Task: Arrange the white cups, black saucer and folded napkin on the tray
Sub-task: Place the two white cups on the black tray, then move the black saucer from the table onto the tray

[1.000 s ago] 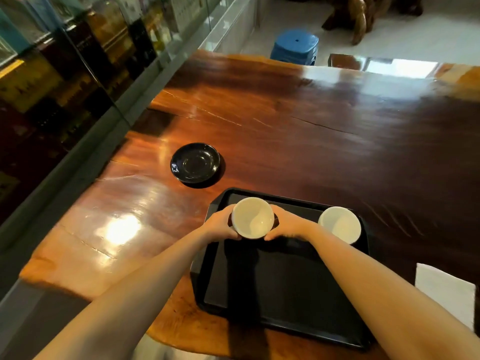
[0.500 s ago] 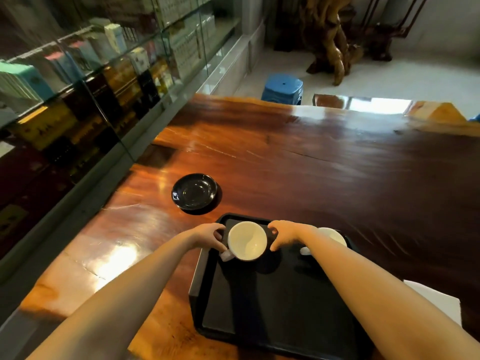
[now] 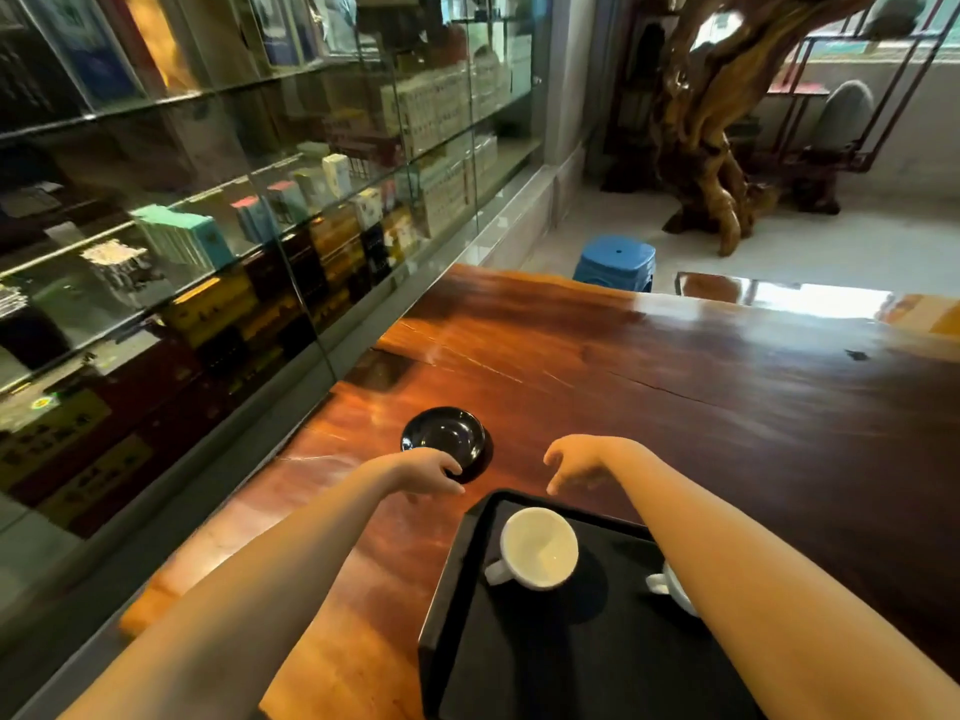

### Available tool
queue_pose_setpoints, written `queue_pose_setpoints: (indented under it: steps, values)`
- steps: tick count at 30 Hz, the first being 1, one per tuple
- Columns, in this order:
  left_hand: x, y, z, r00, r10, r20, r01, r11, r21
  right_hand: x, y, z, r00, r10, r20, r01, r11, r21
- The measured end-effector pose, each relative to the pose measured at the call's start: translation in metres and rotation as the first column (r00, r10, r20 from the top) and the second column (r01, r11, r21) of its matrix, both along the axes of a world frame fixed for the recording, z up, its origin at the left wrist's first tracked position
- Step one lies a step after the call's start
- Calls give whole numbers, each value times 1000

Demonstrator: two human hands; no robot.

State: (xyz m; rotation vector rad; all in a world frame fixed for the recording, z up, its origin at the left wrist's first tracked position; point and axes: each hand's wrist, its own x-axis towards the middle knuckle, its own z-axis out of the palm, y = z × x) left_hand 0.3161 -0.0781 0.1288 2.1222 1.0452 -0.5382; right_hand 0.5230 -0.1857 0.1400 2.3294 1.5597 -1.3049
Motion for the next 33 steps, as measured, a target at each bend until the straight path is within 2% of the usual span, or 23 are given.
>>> queue_pose_setpoints:
  steps: [5,9,15,24,30,33]
  values:
    - [-13,35,4,1000,9,-24,-10,1000,-29,-10,30,-1,1000,10,1,-10,1000,-4]
    - [-16,72,-2,998,-40,-55,37,998,-48,-17,61,-9,999,-43,-5,43,999,-23]
    - [-11,141,-30,988,-140,-64,136,989,-53,-28,119,-37,994,-108,-26,105,991,-80]
    - [-8,213,-84,969,-215,-121,203,974,-103,-38,170,-91,984,-173,40,176,979,-104]
    - [-2,230,-111,987,-144,-76,133,982,-136,-41,181,-118,968,-227,105,234,971,-55]
    - [4,231,-126,1000,-9,-18,4,973,-232,-39,186,-128,955,-277,108,282,959,-29]
